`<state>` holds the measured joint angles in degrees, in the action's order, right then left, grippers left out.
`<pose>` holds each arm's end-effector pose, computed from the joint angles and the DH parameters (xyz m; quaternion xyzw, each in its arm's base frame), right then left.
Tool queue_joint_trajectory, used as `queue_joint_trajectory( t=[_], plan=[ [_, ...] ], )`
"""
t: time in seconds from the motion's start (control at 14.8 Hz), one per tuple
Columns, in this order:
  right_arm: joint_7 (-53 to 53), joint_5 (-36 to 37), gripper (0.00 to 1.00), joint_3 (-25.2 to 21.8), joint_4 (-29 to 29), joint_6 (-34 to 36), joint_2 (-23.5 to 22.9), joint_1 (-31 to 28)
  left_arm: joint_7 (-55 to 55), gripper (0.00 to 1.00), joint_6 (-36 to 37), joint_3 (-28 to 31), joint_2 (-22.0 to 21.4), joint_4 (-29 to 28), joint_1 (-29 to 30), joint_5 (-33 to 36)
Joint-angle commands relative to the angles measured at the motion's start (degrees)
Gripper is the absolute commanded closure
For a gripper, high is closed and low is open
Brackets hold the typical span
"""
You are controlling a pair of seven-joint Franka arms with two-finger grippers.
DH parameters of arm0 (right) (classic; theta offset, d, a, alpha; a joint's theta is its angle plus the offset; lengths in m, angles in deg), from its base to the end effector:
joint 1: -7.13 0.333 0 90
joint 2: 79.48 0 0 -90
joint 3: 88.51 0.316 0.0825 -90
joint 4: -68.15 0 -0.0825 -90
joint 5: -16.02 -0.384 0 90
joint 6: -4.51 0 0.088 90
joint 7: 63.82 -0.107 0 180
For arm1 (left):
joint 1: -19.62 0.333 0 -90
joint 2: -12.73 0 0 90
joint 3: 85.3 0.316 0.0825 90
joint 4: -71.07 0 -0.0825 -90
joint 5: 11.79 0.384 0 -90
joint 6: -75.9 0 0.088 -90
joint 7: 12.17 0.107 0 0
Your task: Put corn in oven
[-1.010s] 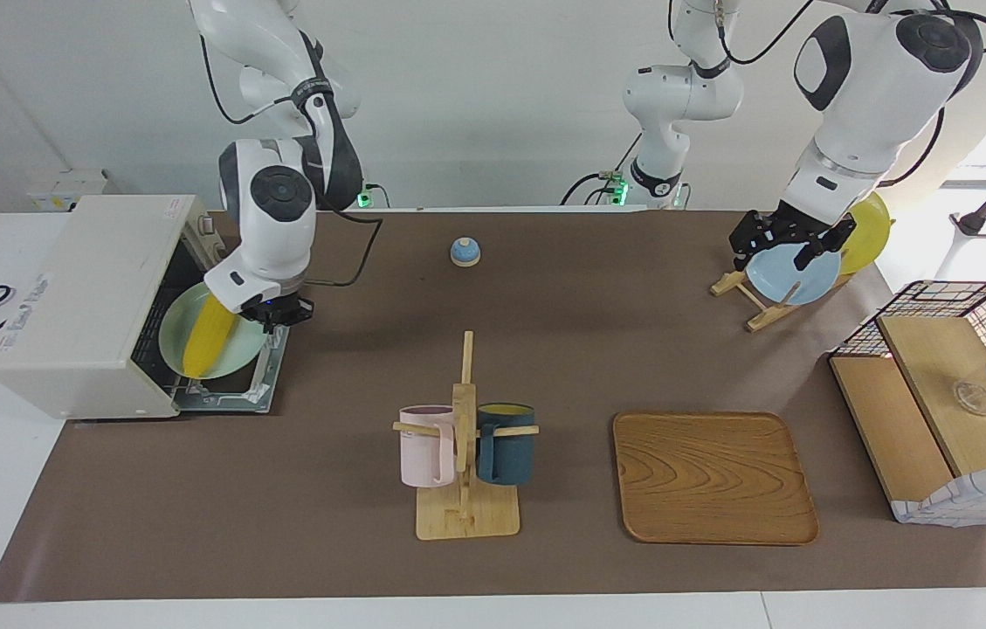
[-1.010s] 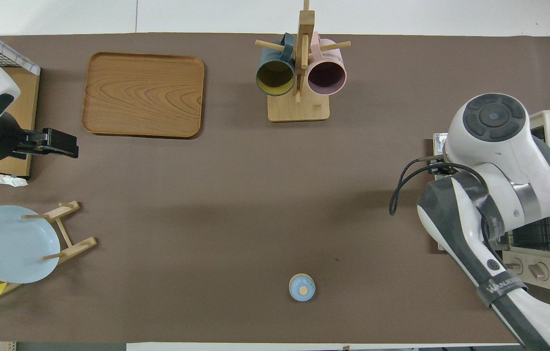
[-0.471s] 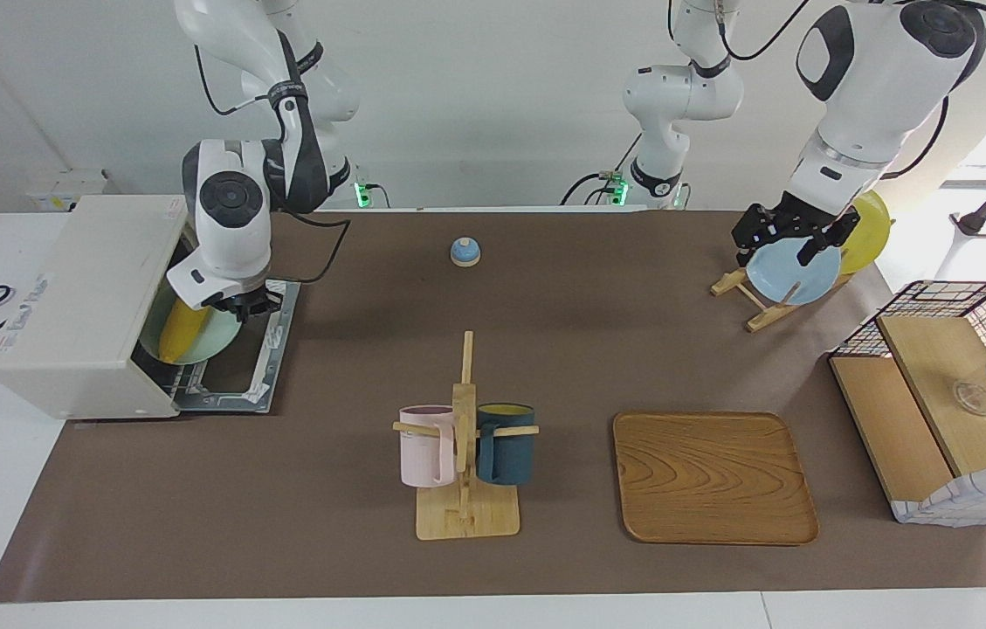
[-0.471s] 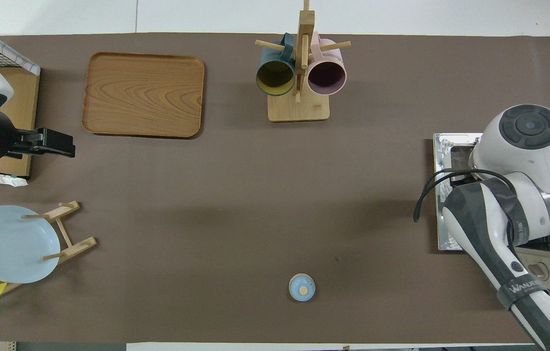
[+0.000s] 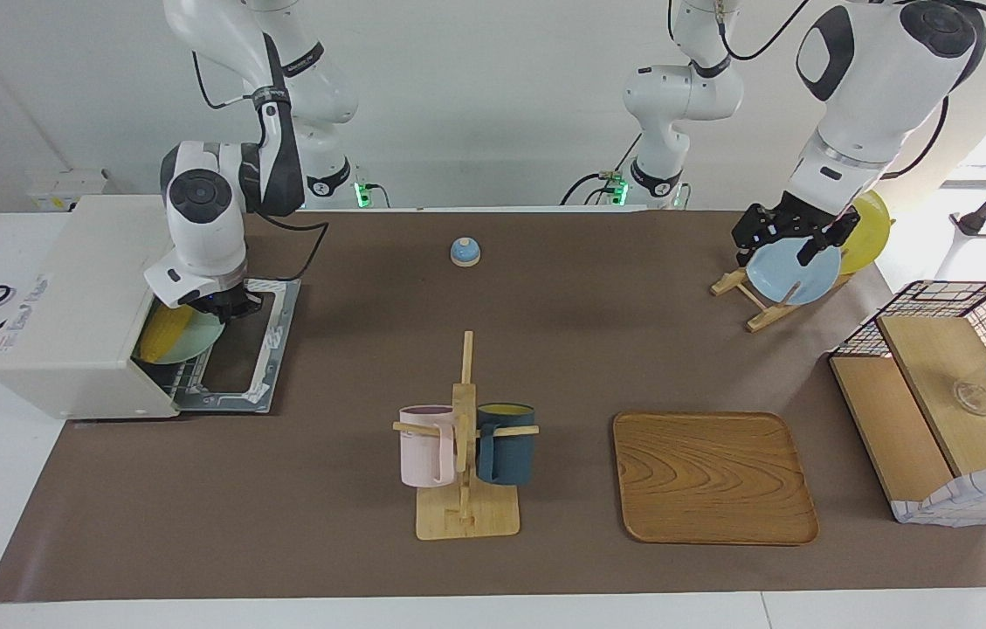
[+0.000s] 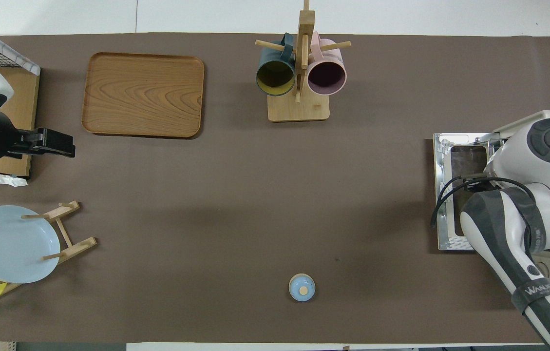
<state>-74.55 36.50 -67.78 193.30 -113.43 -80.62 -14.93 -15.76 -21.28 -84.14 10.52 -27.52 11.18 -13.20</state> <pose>0.5200 -0.0310 0.3711 0.9865 -0.0091 -0.0584 0.1525 0.5458 -0.0719 0.5855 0.9994 -0.0307 0.0058 0.0132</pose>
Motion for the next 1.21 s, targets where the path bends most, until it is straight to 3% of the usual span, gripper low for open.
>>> queue_joint_trajectory(
  t=[0.0, 0.07, 0.47, 0.74, 0.88, 1.14],
  plan=[
    [1.94, -1.85, 0.78, 0.63, 1.68, -1.25, 1.31, -0.97, 0.25, 0.0, -0.12, -0.45, -0.69, -0.47, 0.71, 0.97],
    [2.03, -1.85, 0.72, 0.55, 1.59, -1.25, 1.23, -0.88, 0.25, 0.0, -0.12, -0.45, -0.69, -0.47, 0.71, 0.97],
    [3.17, -2.55, 0.73, 0.63, -1.65, 1.38, 0.61, -0.35, 0.25, 0.0, -0.12, -0.45, -0.69, -0.38, 0.71, 0.97],
    [2.82, -3.25, 0.79, 0.72, -7.63, 6.3, -1.49, 1.93, 0.25, 0.0, -0.12, -0.45, -0.69, -0.47, 0.71, 0.97],
    [2.12, -8.16, 1.0, 0.72, -7.99, 5.35, -1.85, 2.89, 0.25, 0.0, -0.12, -0.45, -0.69, -0.38, 0.71, 0.97],
    [-6.64, -9.59, 1.0, 0.72, -6.94, 0.35, -3.42, 8.24, 0.25, 0.0, -0.12, -0.45, -0.69, -0.38, 0.71, 0.97]
  ],
)
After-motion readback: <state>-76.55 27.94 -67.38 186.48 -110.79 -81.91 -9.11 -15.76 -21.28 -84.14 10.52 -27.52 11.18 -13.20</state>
